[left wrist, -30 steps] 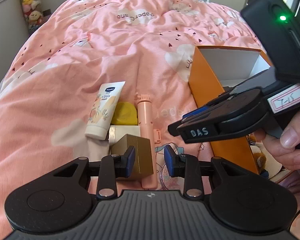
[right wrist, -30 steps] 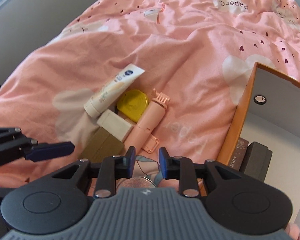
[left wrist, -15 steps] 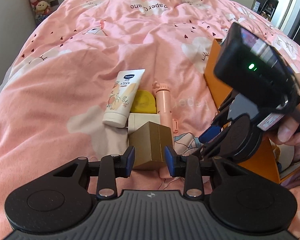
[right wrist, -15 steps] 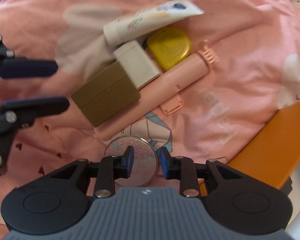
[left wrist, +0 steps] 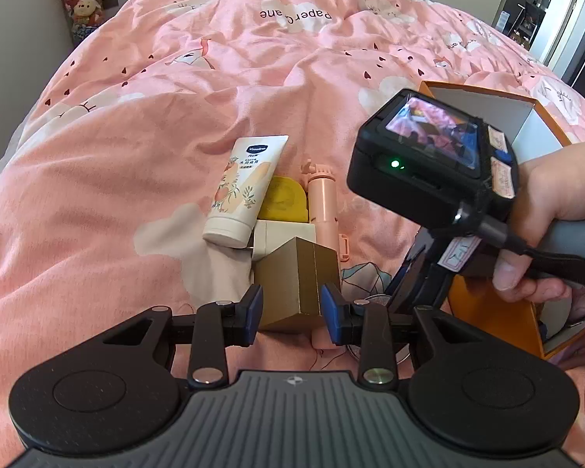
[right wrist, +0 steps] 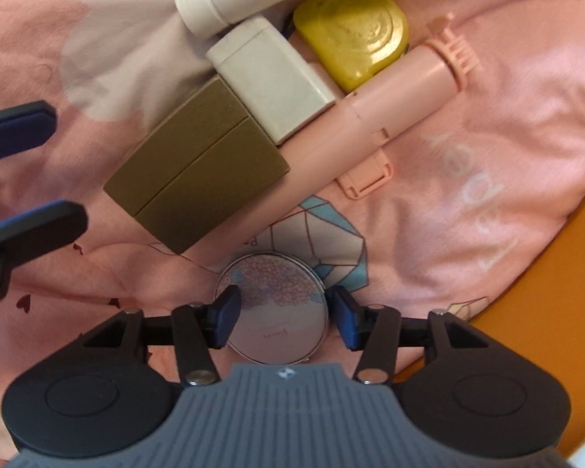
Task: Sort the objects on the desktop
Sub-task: 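Move the right gripper to the round mirror and grasp its edge, then lift the round mirror with the right gripper and carry it over the box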
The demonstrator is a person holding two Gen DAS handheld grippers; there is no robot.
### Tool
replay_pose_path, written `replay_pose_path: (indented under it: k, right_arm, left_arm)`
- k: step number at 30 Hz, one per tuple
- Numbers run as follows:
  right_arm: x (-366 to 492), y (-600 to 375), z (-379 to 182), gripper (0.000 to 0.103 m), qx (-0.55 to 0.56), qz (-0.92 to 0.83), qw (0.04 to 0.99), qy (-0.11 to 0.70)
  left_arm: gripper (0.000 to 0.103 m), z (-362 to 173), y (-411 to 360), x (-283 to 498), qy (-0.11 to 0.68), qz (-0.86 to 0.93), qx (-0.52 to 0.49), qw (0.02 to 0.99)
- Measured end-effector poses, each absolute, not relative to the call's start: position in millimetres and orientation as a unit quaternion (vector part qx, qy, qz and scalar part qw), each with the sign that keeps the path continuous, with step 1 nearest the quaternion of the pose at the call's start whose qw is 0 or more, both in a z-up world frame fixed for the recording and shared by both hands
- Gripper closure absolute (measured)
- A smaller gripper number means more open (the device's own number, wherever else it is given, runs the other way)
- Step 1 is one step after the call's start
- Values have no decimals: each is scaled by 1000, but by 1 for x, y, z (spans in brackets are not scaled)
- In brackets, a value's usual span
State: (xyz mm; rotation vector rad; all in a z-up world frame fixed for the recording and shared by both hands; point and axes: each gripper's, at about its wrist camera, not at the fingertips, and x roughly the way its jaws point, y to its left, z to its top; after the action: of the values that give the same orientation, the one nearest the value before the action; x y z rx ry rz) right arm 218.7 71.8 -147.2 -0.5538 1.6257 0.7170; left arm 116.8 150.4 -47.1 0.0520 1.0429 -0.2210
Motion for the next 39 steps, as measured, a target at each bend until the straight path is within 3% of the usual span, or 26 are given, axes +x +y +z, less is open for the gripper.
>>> replay_pose_path:
  k: [5,10,13,21,30,39]
  right_arm:
    - [215,71,-148,46,-231,305,598,704]
    - [210,62,-130,73,-224,319,607,693]
    - [207,52,-115,82,-201,334,614,686]
    - [195,35,-112,88,-98,354,617,696]
    - [185,12,-67,89,-122,349,685,628]
    - [221,-52,-1,89,-22,303,786,538]
  left_arm:
    - [65,-47,151,116,495,-104,24,862]
    - [65,-46,149,115,492,-110,27,863]
    - [65,-45,147,116,491,-111,30,864]
    - [65,-43,145,115,490,-113,32,864]
    - [65,-34,133,120,486,-133,36,863]
    - [65,-41,107,152,485,-151,65,859]
